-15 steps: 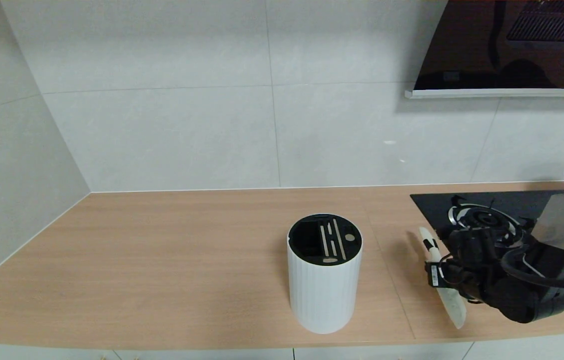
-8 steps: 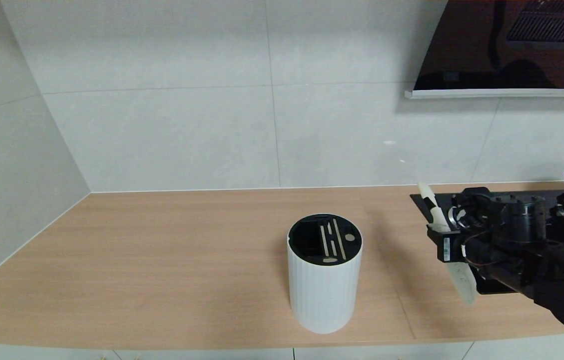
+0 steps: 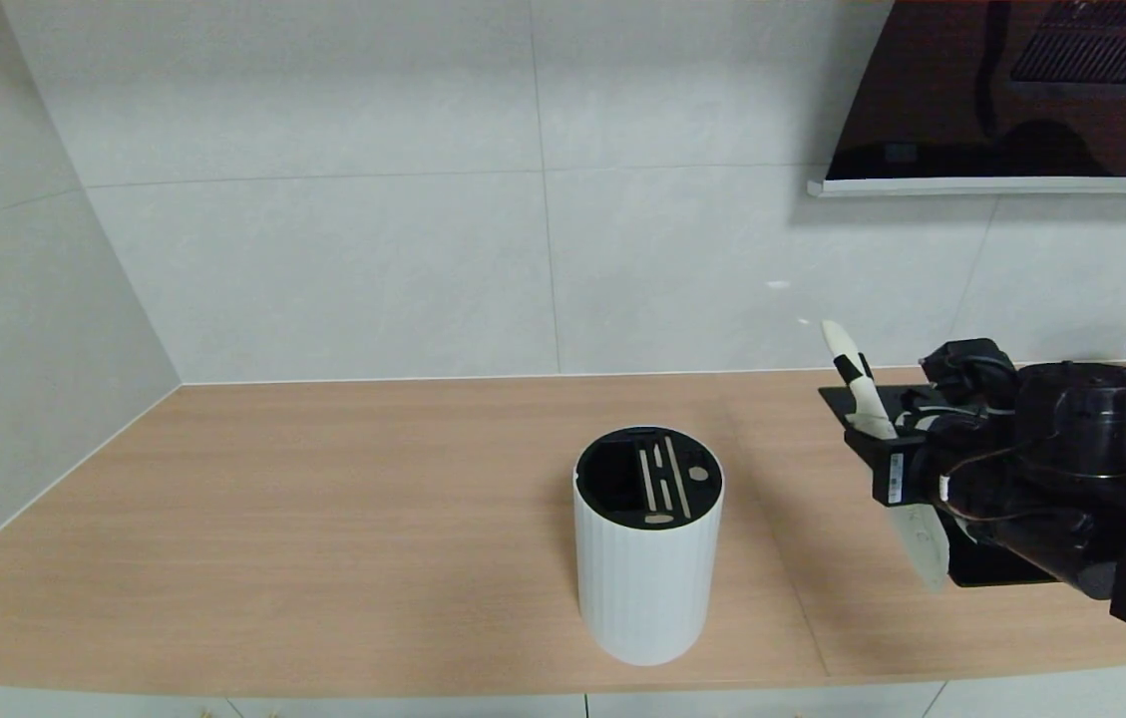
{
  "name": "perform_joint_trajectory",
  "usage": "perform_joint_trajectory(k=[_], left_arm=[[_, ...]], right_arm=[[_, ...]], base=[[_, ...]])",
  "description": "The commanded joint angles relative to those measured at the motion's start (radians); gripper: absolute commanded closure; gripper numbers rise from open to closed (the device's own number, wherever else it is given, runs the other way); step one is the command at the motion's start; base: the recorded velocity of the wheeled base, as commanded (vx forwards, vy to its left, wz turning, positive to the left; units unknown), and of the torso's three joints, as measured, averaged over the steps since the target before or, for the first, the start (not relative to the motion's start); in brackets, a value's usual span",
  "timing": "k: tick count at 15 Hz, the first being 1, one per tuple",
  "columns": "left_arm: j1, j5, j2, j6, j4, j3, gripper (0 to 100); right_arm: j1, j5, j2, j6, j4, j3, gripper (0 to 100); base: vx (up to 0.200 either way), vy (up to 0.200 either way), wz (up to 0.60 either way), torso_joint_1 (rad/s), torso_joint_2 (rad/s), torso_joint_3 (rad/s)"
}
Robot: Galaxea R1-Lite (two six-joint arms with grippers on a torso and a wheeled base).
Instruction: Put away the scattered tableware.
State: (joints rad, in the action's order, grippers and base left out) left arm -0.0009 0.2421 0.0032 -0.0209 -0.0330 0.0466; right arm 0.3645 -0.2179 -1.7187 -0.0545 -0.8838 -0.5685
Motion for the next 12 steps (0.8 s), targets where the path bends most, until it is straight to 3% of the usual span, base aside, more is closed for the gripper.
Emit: perform_joint_trajectory(k=[1, 2, 4, 5, 8, 10, 12], left_arm=[[-0.001, 0.210, 0.034, -0.008, 0.134, 0.073, 0], [0.001, 0.275, 0.090, -0.028, 0.151, 0.142, 0], [-0.001, 0.295, 0.267, -0.048, 0.148, 0.269, 0], [-0.004, 0.307, 0.459, -0.050, 0.146, 0.388, 0], [-0.077, 0.361, 0.814, -0.051, 0.125, 0.575, 0], [-0.102, 0.365, 0.992, -0.051, 0.082, 0.650, 0], [-0.186, 0.364, 1.104, -0.060, 0.085, 0.664, 0]], right_arm=[[0.005, 0.002, 0.031, 0.001, 0.003, -0.033, 100], [0.007, 0.003, 0.034, 0.001, 0.016, -0.079, 100], [0.034, 0.003, 0.041, 0.002, 0.083, -0.160, 100], [0.074, 0.003, 0.067, 0.001, 0.180, -0.209, 100], [0.168, 0.000, 0.071, 0.001, 0.247, -0.283, 100], [0.260, -0.012, 0.093, 0.001, 0.253, -0.300, 100], [0.373, -0.040, 0.113, 0.002, 0.306, -0.320, 100]], base=[[0.000, 0.000, 0.00, 0.000, 0.00, 0.000], [0.000, 0.000, 0.00, 0.000, 0.00, 0.000], [0.000, 0.000, 0.00, 0.000, 0.00, 0.000], [0.000, 0.000, 0.00, 0.000, 0.00, 0.000], [0.000, 0.000, 0.00, 0.000, 0.00, 0.000], [0.000, 0.000, 0.00, 0.000, 0.00, 0.000], [0.000, 0.000, 0.00, 0.000, 0.00, 0.000]])
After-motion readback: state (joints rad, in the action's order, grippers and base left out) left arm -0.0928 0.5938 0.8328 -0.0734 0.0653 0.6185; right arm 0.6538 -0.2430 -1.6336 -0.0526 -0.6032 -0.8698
